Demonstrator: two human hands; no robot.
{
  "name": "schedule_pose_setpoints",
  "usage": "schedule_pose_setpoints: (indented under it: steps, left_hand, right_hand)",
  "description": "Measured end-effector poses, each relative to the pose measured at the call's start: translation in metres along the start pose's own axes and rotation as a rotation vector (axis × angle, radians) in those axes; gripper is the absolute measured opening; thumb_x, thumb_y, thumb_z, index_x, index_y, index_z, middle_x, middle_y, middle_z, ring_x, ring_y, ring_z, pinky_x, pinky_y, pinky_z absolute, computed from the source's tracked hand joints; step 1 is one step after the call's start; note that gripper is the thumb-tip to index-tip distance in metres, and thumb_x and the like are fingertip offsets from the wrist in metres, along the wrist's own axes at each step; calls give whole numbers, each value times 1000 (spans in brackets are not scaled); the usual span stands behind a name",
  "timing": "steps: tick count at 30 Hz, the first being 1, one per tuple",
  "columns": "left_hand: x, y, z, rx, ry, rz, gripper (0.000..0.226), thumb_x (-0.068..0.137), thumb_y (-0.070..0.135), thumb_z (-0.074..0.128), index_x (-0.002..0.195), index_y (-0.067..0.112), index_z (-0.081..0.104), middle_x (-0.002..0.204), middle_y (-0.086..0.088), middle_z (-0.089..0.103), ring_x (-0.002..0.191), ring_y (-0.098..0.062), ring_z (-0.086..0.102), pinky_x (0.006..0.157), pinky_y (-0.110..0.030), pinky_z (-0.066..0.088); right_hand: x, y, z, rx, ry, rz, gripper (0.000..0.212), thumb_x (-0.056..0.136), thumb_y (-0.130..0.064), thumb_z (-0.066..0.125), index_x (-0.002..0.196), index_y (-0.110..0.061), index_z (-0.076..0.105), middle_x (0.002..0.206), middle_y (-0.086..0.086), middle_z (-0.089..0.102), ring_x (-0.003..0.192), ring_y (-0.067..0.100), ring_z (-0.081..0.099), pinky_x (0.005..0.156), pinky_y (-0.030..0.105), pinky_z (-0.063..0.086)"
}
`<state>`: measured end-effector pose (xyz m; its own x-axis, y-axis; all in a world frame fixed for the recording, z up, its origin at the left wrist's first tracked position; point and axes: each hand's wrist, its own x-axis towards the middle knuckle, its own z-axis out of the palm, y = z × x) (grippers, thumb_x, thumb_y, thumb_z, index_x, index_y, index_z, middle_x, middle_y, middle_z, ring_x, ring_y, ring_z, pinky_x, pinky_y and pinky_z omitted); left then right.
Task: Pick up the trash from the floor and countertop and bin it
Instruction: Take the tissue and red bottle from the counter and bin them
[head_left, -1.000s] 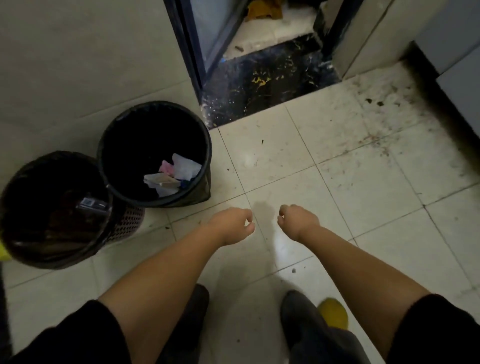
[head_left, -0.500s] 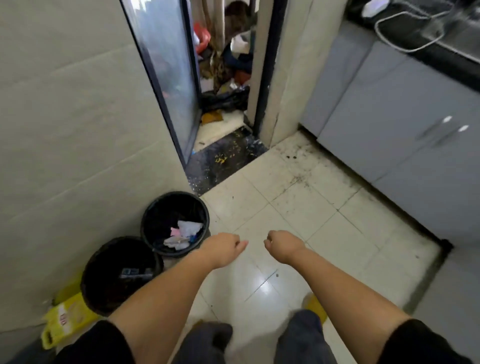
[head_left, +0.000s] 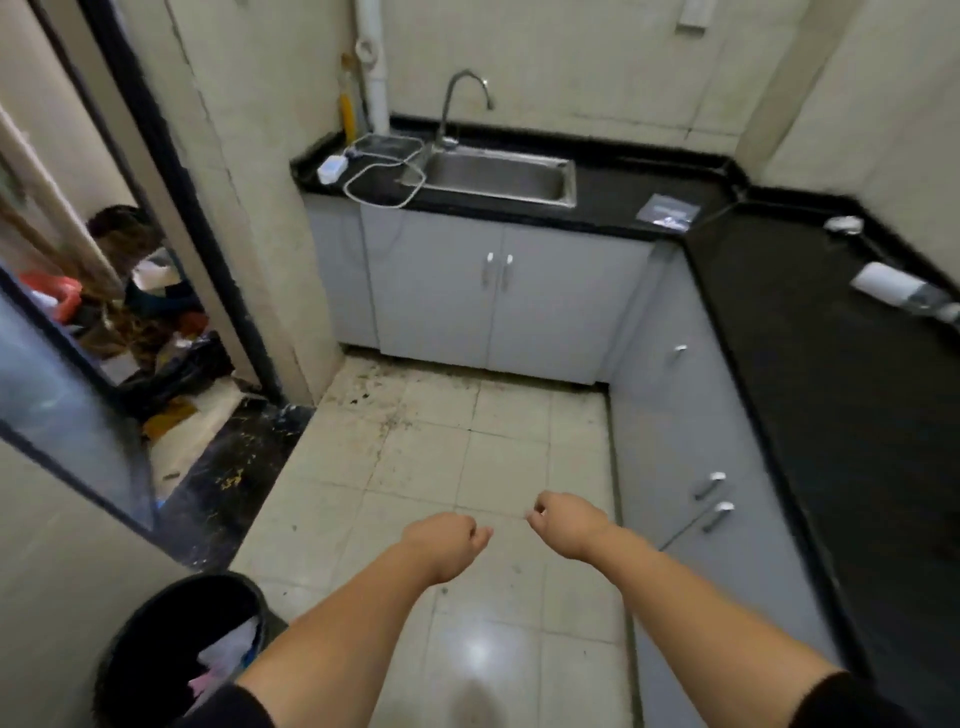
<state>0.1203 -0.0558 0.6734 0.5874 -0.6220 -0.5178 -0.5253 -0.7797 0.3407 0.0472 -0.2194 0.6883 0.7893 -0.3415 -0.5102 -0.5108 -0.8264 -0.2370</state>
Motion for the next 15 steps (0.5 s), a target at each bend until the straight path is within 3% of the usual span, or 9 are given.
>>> schedule_pose_setpoints:
  steps: [5,15]
  left_hand:
    - [10,108,15,85,1,152,53,99,48,27,105,9,61,117,-15,65,110,-32,60,88,-37,46]
    - [13,331,50,226,-49,466,48,99,46,29,98,10,62,110,-14,67,103,-30,63,82,-33,47]
  right_hand:
    - [-63,99,-18,110,86,161,46,98,-37,39,135,-11,43,138,17,52,126,32,50,100,39,42]
    - [-178,276,-60,283,377,412,38,97,-35,41,124,-11,51,126,17,58,116,33,55,94,40,45]
